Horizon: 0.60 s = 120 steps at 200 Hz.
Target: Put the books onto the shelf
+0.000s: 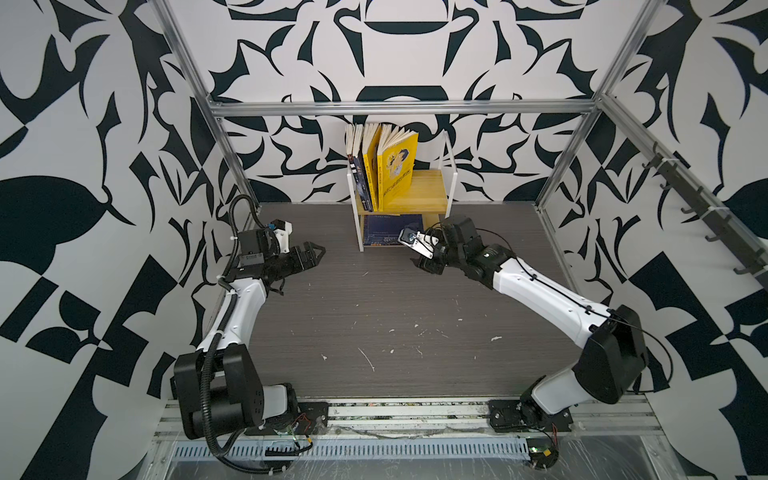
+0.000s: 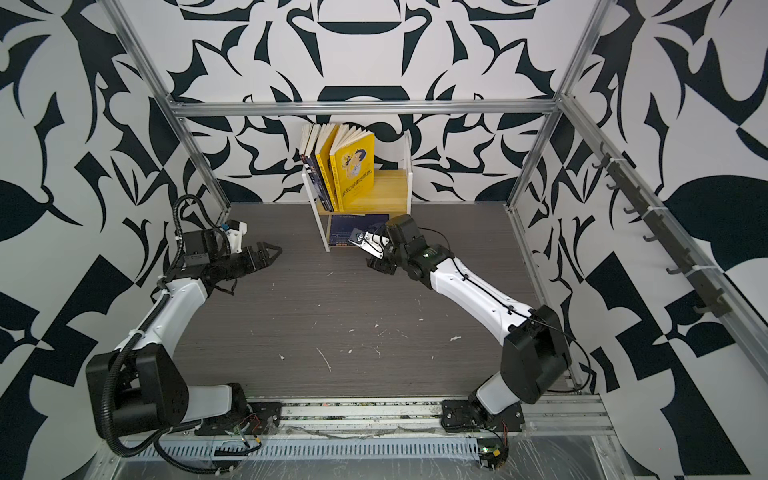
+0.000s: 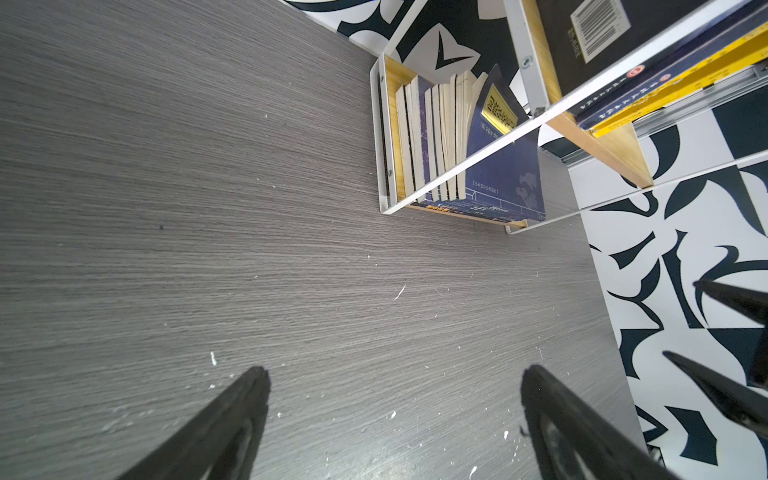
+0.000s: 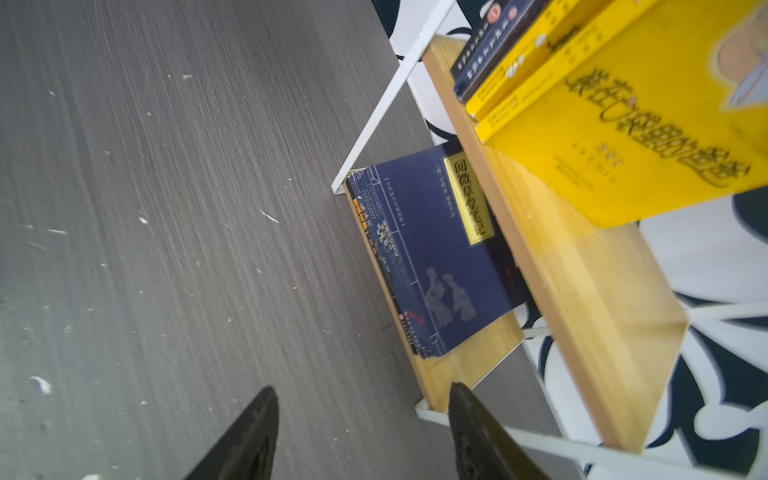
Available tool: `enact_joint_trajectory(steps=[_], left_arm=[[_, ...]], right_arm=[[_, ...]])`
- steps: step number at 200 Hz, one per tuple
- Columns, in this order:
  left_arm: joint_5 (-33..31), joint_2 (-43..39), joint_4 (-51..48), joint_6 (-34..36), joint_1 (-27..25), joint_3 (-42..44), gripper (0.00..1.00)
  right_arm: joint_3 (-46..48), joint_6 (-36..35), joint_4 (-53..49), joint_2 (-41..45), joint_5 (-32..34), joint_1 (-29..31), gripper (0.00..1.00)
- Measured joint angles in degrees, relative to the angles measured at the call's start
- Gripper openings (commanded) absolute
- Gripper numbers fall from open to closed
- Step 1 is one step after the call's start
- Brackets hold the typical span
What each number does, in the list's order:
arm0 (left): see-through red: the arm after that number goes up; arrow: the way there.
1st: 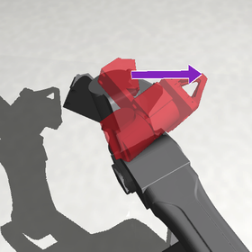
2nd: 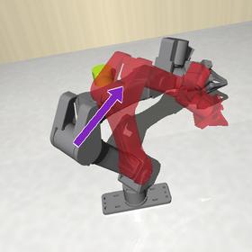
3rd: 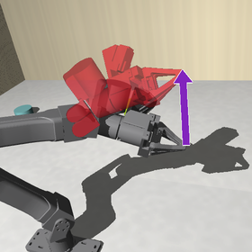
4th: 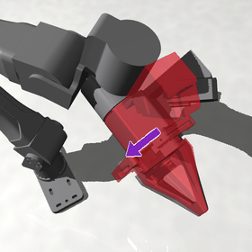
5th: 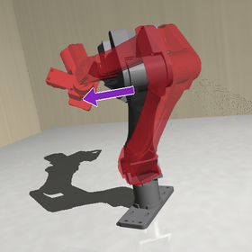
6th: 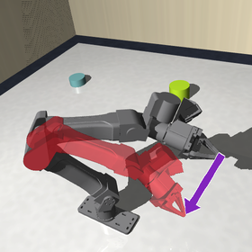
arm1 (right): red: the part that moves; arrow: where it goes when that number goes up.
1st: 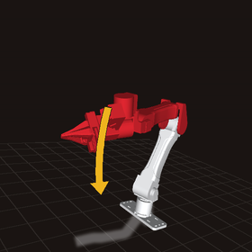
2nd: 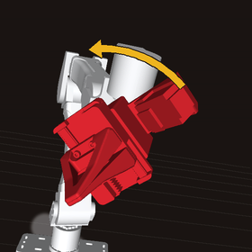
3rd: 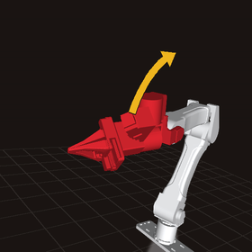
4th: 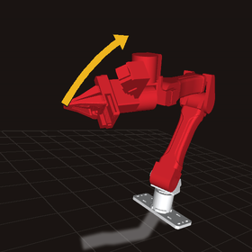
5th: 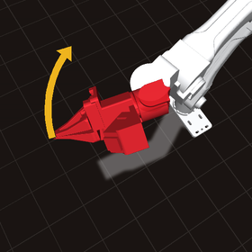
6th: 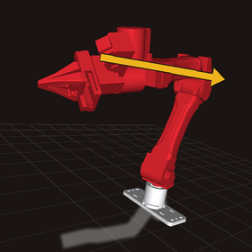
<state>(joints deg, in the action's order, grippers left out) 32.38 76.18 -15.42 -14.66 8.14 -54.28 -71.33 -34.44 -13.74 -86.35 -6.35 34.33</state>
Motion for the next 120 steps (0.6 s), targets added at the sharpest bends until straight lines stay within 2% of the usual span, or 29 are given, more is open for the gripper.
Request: enact_joint_trajectory(steps=[32, 53, 68, 120], left_arm=[[0.0, 0.1, 0.0, 0.1, 0.6, 0.0, 1.0], [0.0, 0.1, 0.0, 0.1, 0.9, 0.0, 1.0], [0.0, 0.1, 0.0, 0.1, 1.1, 0.0, 1.0], [0.0, 0.0, -0.3, 0.1, 1.2, -0.2, 0.98]], right_arm=[[-1.4, 11.3, 5.0, 0.6, 2.3, 0.0, 0.49], [-8.2, 19.4, 7.0, -2.5, 5.7, 0.0, 0.27], [-14.5, 24.2, 9.1, -6.1, 9.1, -0.1, 0.16], [-34.0, 39.2, 11.4, -21.5, 19.3, -1.1, 0.01]])
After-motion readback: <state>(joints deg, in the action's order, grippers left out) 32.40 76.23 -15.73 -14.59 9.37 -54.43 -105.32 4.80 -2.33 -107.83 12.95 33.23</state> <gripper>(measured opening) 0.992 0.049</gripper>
